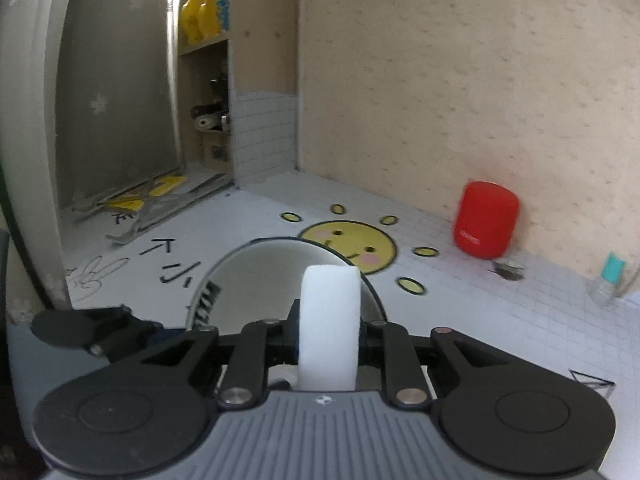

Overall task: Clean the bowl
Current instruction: 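Wipe the bowl interior near the rim with the right gripper's sponge, then turn the bowl with the left tool while the right gripper scrubs inside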

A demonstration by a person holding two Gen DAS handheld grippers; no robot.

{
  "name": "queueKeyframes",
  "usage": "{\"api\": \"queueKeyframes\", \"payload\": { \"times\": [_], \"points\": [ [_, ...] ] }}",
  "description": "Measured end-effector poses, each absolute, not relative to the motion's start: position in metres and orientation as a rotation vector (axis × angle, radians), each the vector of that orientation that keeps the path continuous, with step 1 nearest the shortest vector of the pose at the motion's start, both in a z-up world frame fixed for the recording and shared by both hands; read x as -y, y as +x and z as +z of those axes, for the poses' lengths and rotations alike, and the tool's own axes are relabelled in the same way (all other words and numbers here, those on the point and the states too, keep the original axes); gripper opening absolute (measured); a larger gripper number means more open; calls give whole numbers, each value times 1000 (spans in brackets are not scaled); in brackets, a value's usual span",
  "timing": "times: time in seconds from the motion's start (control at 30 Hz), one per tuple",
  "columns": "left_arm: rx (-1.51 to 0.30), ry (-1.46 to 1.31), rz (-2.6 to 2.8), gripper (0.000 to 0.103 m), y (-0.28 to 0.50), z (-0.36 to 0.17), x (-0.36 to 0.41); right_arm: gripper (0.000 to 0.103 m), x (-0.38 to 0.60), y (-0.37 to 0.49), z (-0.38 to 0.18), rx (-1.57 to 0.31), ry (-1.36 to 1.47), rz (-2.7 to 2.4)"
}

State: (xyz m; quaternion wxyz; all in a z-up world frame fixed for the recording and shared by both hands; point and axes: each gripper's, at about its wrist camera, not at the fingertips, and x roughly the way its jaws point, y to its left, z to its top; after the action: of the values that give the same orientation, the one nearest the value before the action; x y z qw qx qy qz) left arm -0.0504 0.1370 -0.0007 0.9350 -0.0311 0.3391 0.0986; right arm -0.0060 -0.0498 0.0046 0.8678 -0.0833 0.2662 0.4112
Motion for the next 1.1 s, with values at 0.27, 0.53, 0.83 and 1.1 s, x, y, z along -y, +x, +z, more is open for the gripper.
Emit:
{"api": "queueKeyframes", "payload": {
  "times": [0.27, 0.53, 0.83, 1.1],
  "points": [
    [-691, -56, 216, 67, -49, 0, -143, 18, 42, -9, -1, -581, -207, 889],
    [-676, -60, 230, 69, -44, 1, -150, 18, 47, -8, -6, -598, -217, 861],
    [-688, -57, 224, 69, -48, -2, -145, 18, 47, -3, 4, -570, -171, 844],
    [-689, -72, 227, 69, -51, -2, -141, 18, 27, -19, -1, -567, -238, 938]
  ]
}}
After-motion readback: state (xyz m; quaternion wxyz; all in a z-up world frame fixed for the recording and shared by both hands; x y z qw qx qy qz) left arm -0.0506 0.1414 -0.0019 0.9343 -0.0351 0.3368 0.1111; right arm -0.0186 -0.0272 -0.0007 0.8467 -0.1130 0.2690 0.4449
